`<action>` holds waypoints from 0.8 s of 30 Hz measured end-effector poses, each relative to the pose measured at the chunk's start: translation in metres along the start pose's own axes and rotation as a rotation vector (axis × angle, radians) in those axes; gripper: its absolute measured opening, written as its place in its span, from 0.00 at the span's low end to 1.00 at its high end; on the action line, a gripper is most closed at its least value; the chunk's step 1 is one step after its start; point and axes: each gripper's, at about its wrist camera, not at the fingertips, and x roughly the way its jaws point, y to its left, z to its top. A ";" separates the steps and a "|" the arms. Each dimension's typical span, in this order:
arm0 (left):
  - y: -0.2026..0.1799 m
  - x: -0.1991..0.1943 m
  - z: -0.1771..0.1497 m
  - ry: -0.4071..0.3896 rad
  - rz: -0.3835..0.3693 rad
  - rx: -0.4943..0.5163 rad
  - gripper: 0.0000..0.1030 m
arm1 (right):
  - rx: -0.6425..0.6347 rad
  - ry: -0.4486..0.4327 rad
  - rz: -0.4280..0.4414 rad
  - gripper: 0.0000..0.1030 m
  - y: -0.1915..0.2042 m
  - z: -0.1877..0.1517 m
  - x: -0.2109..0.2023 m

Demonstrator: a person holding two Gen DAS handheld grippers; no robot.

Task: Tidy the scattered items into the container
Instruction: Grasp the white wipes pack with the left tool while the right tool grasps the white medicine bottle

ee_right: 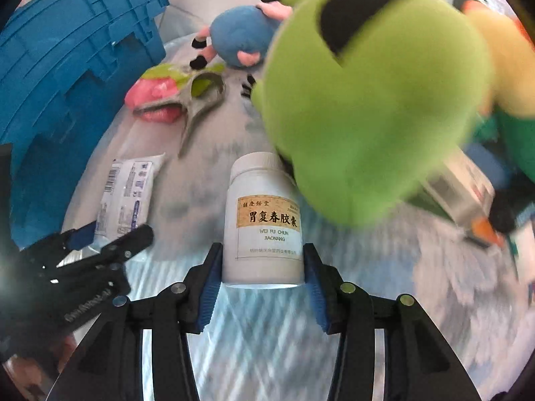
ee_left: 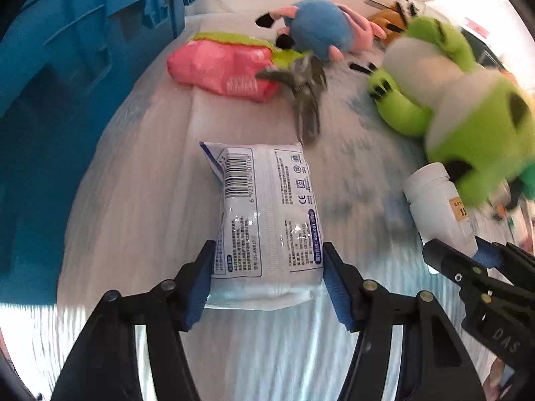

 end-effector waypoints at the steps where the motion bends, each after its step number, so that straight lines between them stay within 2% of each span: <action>1: -0.002 -0.004 -0.009 0.003 -0.005 0.006 0.59 | -0.004 0.005 -0.009 0.44 -0.001 -0.011 -0.006; 8: -0.022 -0.026 -0.053 0.007 -0.018 0.058 0.59 | 0.005 0.018 -0.026 0.45 -0.006 -0.063 -0.034; 14: -0.029 -0.029 -0.055 0.021 -0.024 0.065 0.60 | 0.049 -0.013 -0.027 0.47 -0.014 -0.068 -0.045; 18: -0.028 -0.021 -0.041 0.032 -0.014 0.061 0.65 | 0.038 -0.026 -0.038 0.59 -0.012 -0.061 -0.047; 19: -0.029 -0.019 -0.039 0.028 -0.005 0.066 0.66 | 0.028 -0.023 -0.045 0.60 -0.011 -0.059 -0.044; 22: -0.034 -0.017 -0.038 0.005 0.023 0.104 0.66 | 0.025 -0.013 -0.053 0.57 -0.008 -0.057 -0.033; 24: -0.037 -0.019 -0.040 -0.008 0.024 0.116 0.58 | 0.033 0.006 -0.057 0.45 -0.008 -0.060 -0.026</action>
